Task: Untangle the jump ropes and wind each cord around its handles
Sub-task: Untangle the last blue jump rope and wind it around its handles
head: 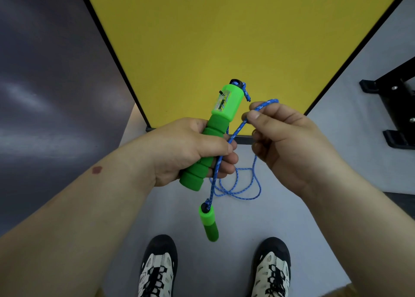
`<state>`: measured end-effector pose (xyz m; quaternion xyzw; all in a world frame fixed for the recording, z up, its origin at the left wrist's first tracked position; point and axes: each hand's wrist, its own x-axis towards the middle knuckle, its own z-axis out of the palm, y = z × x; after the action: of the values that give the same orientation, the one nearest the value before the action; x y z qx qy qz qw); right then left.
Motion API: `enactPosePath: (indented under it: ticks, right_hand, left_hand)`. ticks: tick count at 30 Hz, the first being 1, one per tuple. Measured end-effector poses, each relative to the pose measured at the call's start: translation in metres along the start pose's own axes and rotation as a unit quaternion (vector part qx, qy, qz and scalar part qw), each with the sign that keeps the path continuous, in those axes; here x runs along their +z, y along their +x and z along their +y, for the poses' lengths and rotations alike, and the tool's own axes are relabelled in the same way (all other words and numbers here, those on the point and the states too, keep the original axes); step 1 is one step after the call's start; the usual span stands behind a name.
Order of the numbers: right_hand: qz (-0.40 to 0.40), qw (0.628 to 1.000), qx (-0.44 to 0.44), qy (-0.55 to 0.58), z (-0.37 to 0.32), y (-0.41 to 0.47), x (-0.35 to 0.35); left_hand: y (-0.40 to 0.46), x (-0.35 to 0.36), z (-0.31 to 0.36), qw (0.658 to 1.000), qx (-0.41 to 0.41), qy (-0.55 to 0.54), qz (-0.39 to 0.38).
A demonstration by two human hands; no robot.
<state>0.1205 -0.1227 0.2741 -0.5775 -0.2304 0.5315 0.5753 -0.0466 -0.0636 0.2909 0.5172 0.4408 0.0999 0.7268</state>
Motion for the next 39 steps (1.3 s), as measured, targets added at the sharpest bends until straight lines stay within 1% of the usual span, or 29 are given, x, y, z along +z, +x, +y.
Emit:
enactPosePath:
  ticks: [3, 5, 7, 10, 12, 16, 19, 23, 26, 29, 31, 34, 39]
  right_hand:
    - [0.028, 0.999, -0.014, 0.018, -0.0013, 0.0018, -0.0022]
    - [0.027, 0.999, -0.009, 0.019, -0.0009, 0.0018, -0.0025]
    - [0.0, 1.0, 0.007, 0.006, 0.0006, 0.0005, -0.0018]
    - [-0.069, 0.996, 0.041, -0.038, 0.0026, -0.003, 0.0012]
    - [-0.079, 0.994, 0.049, -0.059, 0.0034, -0.0041, 0.0023]
    - [-0.025, 0.999, 0.019, -0.034, 0.0036, -0.0027, 0.0022]
    - [0.012, 1.0, -0.008, -0.006, 0.0022, -0.0016, 0.0025]
    - [0.038, 0.999, -0.021, 0.018, -0.0004, -0.0003, 0.0009]
    - [0.013, 1.0, -0.003, 0.02, 0.0001, -0.0012, 0.0003]
    - [-0.054, 0.998, 0.034, -0.021, 0.002, -0.0036, 0.0015]
    - [-0.074, 0.995, 0.042, -0.045, 0.0036, -0.0046, 0.0025]
    - [-0.048, 0.998, 0.023, -0.04, 0.003, -0.0038, 0.0025]
    - [0.017, 1.0, -0.013, 0.016, -0.001, -0.0003, -0.0004]
  left_hand:
    - [-0.0007, 0.0007, -0.0002, 1.0, -0.002, -0.007, -0.007]
    - [-0.001, 0.001, -0.0001, 1.0, -0.001, -0.004, -0.012]
    - [-0.0013, 0.0009, 0.0005, 1.0, -0.002, -0.004, -0.013]
    - [-0.0018, 0.0004, 0.0008, 1.0, -0.003, -0.008, -0.01]
    - [-0.0015, 0.0005, 0.0006, 1.0, -0.003, -0.01, -0.011]
    - [0.0004, -0.0003, -0.0002, 1.0, 0.001, -0.003, 0.003]
    - [0.0002, -0.0007, -0.0002, 1.0, 0.001, -0.003, 0.001]
    - [-0.0003, -0.0001, -0.0004, 1.0, 0.002, -0.005, 0.0]
    - [-0.0004, -0.0002, -0.0001, 1.0, 0.003, -0.003, 0.0]
    - [-0.0006, -0.0004, -0.0004, 1.0, 0.002, -0.002, -0.004]
    - [-0.0005, -0.0002, -0.0005, 1.0, 0.003, 0.0, -0.008]
    - [-0.0006, 0.0001, -0.0006, 1.0, 0.001, -0.001, -0.001]
    - [-0.0012, 0.0009, -0.0011, 1.0, -0.006, -0.001, -0.012]
